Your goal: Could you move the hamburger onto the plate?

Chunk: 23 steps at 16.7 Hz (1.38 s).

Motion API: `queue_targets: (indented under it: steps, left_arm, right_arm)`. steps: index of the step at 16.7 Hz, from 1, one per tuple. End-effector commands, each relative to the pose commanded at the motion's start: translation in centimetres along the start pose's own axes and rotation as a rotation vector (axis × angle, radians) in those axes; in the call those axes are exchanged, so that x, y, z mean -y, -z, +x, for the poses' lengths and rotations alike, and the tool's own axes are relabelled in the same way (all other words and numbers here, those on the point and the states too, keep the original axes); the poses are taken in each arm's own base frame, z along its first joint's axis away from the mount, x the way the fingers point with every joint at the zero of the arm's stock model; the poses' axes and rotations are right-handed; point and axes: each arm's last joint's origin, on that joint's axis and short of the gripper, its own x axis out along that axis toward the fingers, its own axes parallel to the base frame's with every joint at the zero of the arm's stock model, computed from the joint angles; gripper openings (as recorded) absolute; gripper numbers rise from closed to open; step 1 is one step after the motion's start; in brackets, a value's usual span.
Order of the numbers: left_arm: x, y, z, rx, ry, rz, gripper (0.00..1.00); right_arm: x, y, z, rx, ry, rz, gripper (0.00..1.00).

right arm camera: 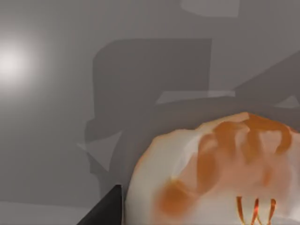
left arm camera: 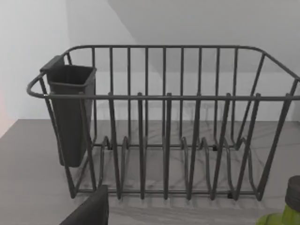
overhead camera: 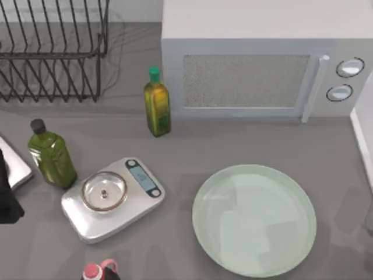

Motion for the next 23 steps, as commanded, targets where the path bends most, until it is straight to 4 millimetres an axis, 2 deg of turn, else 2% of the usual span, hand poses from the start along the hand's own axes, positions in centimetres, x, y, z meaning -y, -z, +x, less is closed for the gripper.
queue_targets:
  steps: [2, 3, 10, 11, 13, 15, 21, 23]
  left_arm:
    - [0.0, 0.0, 0.0, 0.0, 0.0, 0.0, 1.0]
    - [0.0, 0.0, 0.0, 0.0, 0.0, 0.0, 1.0]
    - [0.0, 0.0, 0.0, 0.0, 0.0, 0.0, 1.0]
    - [0.0, 0.0, 0.0, 0.0, 0.0, 0.0, 1.0]
    - [0.0, 0.0, 0.0, 0.0, 0.0, 0.0, 1.0]
    - [0.0, 0.0, 0.0, 0.0, 0.0, 0.0, 1.0]
    - [0.0, 0.0, 0.0, 0.0, 0.0, 0.0, 1.0]
    - [0.0, 0.0, 0.0, 0.0, 0.0, 0.0, 1.0]
  right_arm:
    - [0.0, 0.0, 0.0, 0.0, 0.0, 0.0, 0.02]
    - [0.0, 0.0, 0.0, 0.0, 0.0, 0.0, 0.0]
    - [0.0, 0.0, 0.0, 0.0, 0.0, 0.0, 0.0]
    - [0.1, -0.1, -2.2, 0.009, 0.002, 0.019, 0.0]
    - [0.3, -0.2, -2.6, 0.011, 0.004, 0.016, 0.0]
    - [0.6, -0.4, -3.9, 0.014, 0.009, 0.013, 0.0]
    - [0.4, -0.3, -10.2, -0.002, -0.017, 0.014, 0.0]
    - [0.2, -0.2, -11.8, 0.006, -0.003, 0.017, 0.0]
